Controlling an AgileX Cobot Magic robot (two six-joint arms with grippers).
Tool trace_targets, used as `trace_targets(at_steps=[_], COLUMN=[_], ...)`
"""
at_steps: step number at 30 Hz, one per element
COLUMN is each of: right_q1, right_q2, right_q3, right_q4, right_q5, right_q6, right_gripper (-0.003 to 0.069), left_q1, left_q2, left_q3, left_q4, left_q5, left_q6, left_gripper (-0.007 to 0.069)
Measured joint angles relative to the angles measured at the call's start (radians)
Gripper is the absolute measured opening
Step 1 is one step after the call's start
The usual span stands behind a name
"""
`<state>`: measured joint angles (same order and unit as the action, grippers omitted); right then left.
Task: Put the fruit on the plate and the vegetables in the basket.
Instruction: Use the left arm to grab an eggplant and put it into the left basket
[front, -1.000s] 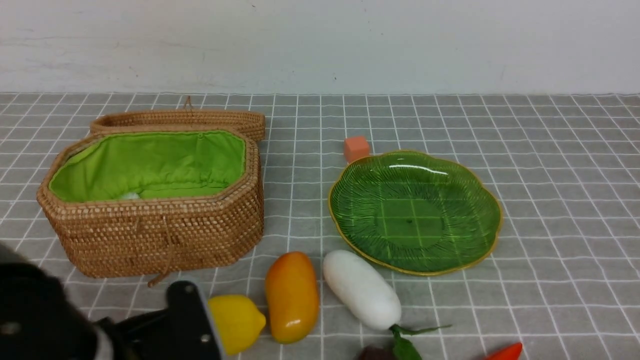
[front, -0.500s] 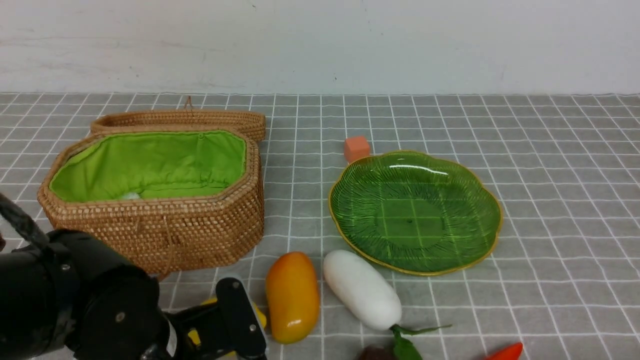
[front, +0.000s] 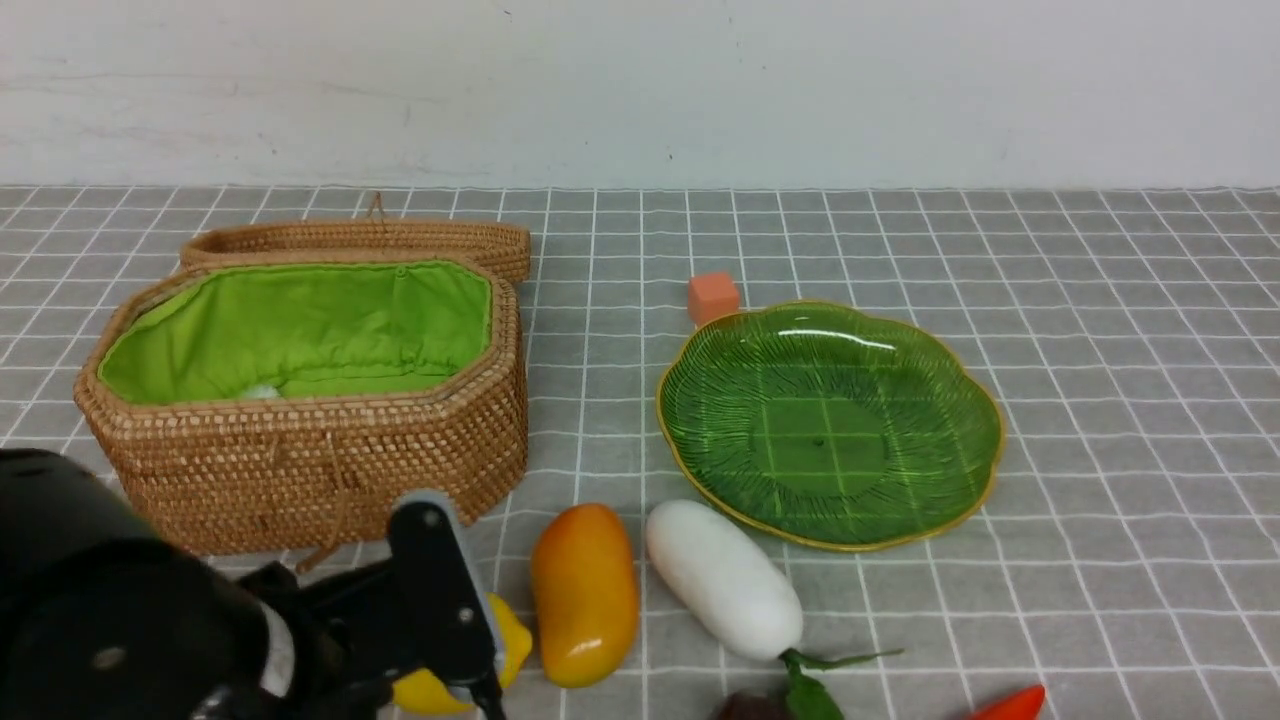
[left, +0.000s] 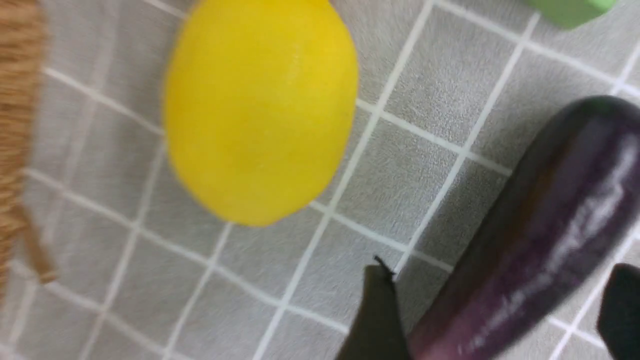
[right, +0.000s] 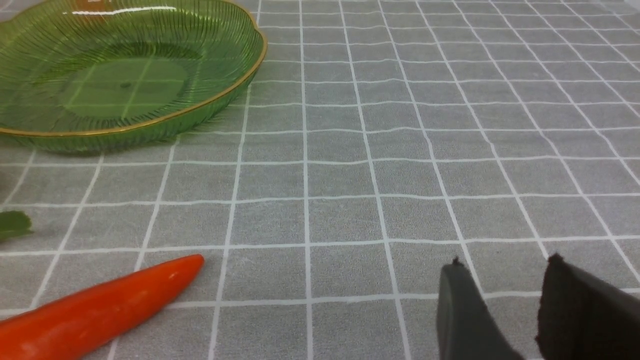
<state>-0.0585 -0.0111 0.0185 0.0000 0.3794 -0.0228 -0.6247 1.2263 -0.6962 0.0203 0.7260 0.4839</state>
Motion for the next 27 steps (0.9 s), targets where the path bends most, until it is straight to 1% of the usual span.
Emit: trace_targets(at_steps=[2, 3, 4, 5, 7, 10, 18, 22, 27], right_q1=[0.0, 0.0, 0.0, 0.0, 0.0, 0.0, 0.0, 0.0, 0.0], right_q2=[0.0, 0.0, 0.0, 0.0, 0.0, 0.0, 0.0, 0.0, 0.0], right_q3=[0.0, 0.0, 0.0, 0.0, 0.0, 0.0, 0.0, 0.0, 0.0], right_q4=[0.0, 0.0, 0.0, 0.0, 0.0, 0.0, 0.0, 0.0, 0.0], right_q5=[0.0, 0.0, 0.0, 0.0, 0.0, 0.0, 0.0, 0.0, 0.0], right_q6=[0.0, 0.0, 0.0, 0.0, 0.0, 0.0, 0.0, 0.0, 0.0], right_gripper=[0.0241, 0.0241, 0.0241, 0.0241, 0.0241, 0.0241, 0.0241, 0.0241, 0.0241], left_q1=[0.0, 0.0, 0.0, 0.0, 0.0, 0.0, 0.0, 0.0, 0.0], left_q2=[-0.026, -0.028, -0.031, -0.031, -0.008, 0.038, 0.167, 0.193, 0.224], left_q3=[0.0, 0.0, 0.0, 0.0, 0.001, 0.002, 0.002, 0.002, 0.002], left_q4=[0.001, 0.001, -0.002, -0.003, -0.007, -0.02, -0.096, -0.126, -0.131], left_q5=[0.026, 0.032, 0.061, 0.061, 0.095, 0.091, 0.042, 0.028, 0.029], left_q6=[0.048, 0.055, 0.122, 0.132, 0.26, 0.333, 0.403, 0.407, 0.407], left_gripper=[0.0589, 0.059, 0.0599, 0.06, 0.0599, 0.0587, 0.0567, 0.0564, 0.0564])
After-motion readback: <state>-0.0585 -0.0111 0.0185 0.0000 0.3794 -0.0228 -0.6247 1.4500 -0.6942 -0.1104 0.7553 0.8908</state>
